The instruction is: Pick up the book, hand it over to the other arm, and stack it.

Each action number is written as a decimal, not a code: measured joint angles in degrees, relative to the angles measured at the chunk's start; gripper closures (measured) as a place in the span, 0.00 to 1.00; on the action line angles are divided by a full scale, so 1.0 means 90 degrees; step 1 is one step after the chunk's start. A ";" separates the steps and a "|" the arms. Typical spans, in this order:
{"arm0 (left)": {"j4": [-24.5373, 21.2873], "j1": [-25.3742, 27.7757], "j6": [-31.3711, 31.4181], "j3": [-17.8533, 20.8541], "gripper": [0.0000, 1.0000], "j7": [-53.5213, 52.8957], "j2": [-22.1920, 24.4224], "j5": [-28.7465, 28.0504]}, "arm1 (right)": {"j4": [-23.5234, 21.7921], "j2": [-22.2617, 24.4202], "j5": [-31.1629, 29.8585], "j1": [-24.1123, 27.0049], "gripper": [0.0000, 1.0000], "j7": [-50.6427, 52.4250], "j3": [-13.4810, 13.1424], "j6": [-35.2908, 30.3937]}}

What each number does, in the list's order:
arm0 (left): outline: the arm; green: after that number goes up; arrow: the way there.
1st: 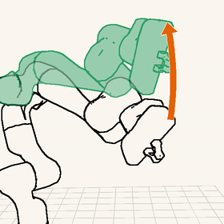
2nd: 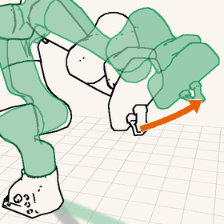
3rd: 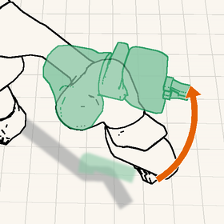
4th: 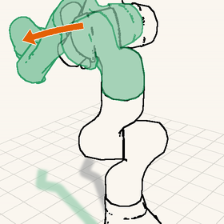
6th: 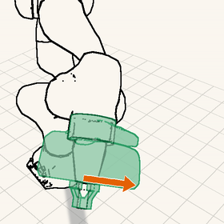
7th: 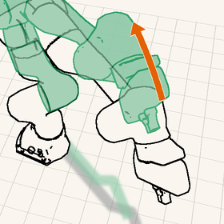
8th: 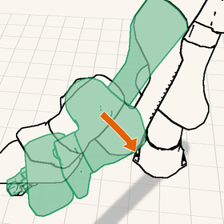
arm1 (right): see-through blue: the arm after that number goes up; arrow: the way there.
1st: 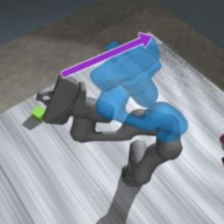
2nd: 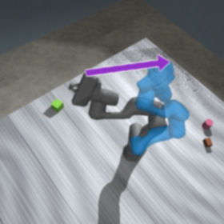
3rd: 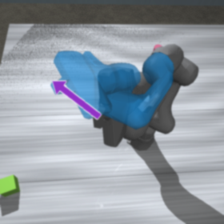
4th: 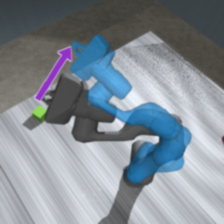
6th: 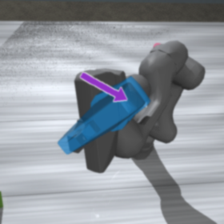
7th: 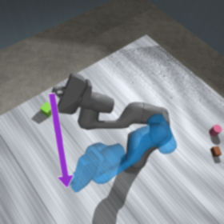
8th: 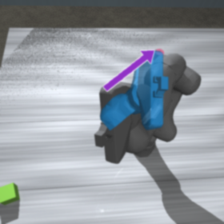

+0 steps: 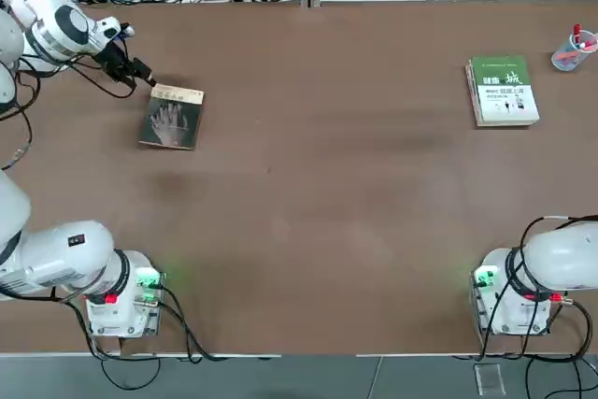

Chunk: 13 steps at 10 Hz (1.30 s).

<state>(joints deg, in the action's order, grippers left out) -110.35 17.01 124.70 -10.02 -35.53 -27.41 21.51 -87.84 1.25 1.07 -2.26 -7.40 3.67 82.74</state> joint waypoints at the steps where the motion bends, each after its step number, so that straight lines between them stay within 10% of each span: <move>1: 0.0001 0.0025 0.0000 0.0000 0.00 -0.0118 -0.0022 0.0042 | 0.0000 0.0000 0.0002 0.0000 0.00 0.0000 -0.0006 0.0000; 13: 0.0056 0.0211 0.0071 -0.0001 0.00 -0.1350 -0.0613 0.0916 | 0.0001 0.0000 0.0020 -0.0001 0.00 0.0010 -0.0102 0.0003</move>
<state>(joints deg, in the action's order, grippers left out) -109.84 18.91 125.34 -10.03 -47.68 -32.92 29.76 -87.83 1.25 1.25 -2.27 -7.31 2.76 82.77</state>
